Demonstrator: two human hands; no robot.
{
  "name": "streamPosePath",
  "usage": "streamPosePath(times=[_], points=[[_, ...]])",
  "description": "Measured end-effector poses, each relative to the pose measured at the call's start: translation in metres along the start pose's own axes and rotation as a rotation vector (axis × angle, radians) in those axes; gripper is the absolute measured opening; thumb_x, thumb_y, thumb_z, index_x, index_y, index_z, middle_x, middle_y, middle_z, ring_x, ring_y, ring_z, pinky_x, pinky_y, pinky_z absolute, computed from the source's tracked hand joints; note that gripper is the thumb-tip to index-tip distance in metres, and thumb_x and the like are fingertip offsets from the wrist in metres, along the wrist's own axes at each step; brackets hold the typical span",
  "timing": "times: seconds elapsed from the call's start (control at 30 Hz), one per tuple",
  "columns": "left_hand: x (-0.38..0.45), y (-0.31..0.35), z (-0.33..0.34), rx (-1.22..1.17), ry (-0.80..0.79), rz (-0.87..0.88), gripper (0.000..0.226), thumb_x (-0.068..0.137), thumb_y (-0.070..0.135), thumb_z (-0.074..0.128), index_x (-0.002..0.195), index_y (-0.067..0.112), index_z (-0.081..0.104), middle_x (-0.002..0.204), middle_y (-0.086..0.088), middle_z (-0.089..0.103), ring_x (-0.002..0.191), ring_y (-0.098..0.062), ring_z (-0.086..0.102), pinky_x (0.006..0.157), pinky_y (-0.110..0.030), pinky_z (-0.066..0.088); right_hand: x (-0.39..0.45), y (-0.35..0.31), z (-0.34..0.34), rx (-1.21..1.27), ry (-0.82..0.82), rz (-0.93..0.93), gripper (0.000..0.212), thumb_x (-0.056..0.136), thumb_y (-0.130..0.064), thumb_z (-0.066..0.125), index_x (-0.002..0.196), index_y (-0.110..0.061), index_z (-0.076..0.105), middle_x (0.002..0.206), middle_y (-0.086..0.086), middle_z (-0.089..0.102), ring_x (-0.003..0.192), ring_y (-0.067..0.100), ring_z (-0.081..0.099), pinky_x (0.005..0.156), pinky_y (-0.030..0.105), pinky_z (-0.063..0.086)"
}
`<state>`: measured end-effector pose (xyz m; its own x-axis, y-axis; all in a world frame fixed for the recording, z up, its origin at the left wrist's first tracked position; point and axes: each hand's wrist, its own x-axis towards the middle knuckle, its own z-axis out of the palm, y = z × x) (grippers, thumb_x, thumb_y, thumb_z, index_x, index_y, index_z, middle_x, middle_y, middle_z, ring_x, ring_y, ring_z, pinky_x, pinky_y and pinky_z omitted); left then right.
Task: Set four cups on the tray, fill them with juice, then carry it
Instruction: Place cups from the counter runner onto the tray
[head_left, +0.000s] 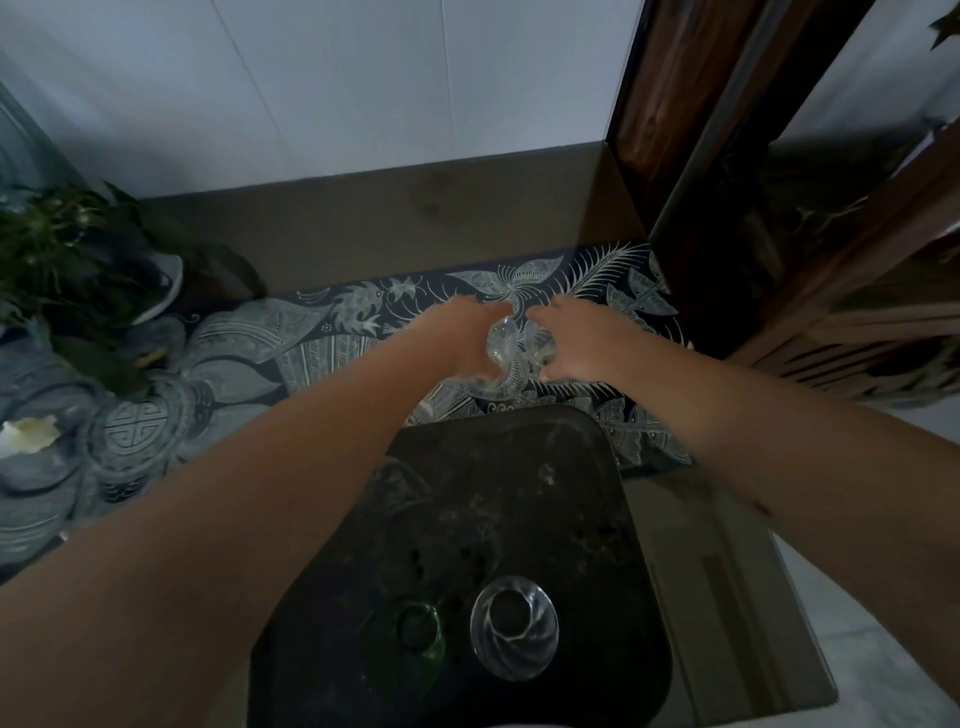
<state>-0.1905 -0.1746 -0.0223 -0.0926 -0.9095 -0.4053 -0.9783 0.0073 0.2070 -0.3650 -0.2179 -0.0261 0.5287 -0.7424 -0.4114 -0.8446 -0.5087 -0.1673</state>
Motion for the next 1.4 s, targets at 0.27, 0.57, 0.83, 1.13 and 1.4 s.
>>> streamPosePath(times=[0.27, 0.57, 0.83, 1.13, 1.4], points=[[-0.052, -0.011, -0.008, 0.023, 0.082, 0.043, 0.094, 0.073, 0.044, 0.079, 0.151, 0.035, 0.027, 0.147, -0.007, 0.046, 0.128, -0.032, 0.052, 0.101, -0.05, 0.048, -0.031, -0.025, -0.008, -0.036, 0.064, -0.067, 0.091, 0.072, -0.046, 0.077, 0.148, -0.026, 0.031, 0.142, 0.006, 0.045, 0.126, 0.03, 0.05, 0.095, 0.046, 0.047], [-0.124, -0.032, 0.024, 0.066, 0.05, -0.018, 0.093, 0.074, 0.048, 0.077, 0.15, 0.039, 0.024, 0.145, -0.009, 0.046, 0.125, -0.034, 0.053, 0.096, -0.049, 0.051, -0.074, -0.078, 0.017, -0.063, 0.012, -0.167, 0.096, 0.069, -0.054, 0.075, 0.149, -0.028, 0.028, 0.143, 0.005, 0.044, 0.126, 0.031, 0.05, 0.096, 0.046, 0.047], [-0.164, -0.048, 0.064, 0.006, -0.007, -0.049, 0.092, 0.072, 0.047, 0.077, 0.149, 0.036, 0.027, 0.137, -0.008, 0.049, 0.121, -0.034, 0.055, 0.092, -0.047, 0.053, -0.098, -0.106, 0.056, 0.001, -0.038, -0.159, 0.097, 0.068, -0.05, 0.08, 0.148, -0.023, 0.033, 0.142, 0.007, 0.046, 0.126, 0.032, 0.051, 0.1, 0.047, 0.046], [-0.178, -0.044, 0.09, -0.043, -0.052, -0.094, 0.088, 0.074, 0.046, 0.076, 0.148, 0.033, 0.03, 0.135, -0.008, 0.047, 0.119, -0.034, 0.055, 0.092, -0.05, 0.052, -0.105, -0.113, 0.083, -0.034, -0.082, -0.091, 0.097, 0.07, -0.05, 0.077, 0.149, -0.028, 0.027, 0.151, 0.008, 0.035, 0.128, 0.038, 0.05, 0.097, 0.049, 0.046], [-0.181, -0.041, 0.098, -0.076, -0.022, -0.126, 0.088, 0.076, 0.044, 0.076, 0.149, 0.035, 0.027, 0.137, -0.005, 0.044, 0.12, -0.032, 0.054, 0.09, -0.05, 0.053, -0.102, -0.114, 0.087, -0.034, -0.083, -0.069, 0.097, 0.071, -0.048, 0.078, 0.15, -0.027, 0.025, 0.153, 0.008, 0.032, 0.13, 0.037, 0.048, 0.098, 0.05, 0.048]])
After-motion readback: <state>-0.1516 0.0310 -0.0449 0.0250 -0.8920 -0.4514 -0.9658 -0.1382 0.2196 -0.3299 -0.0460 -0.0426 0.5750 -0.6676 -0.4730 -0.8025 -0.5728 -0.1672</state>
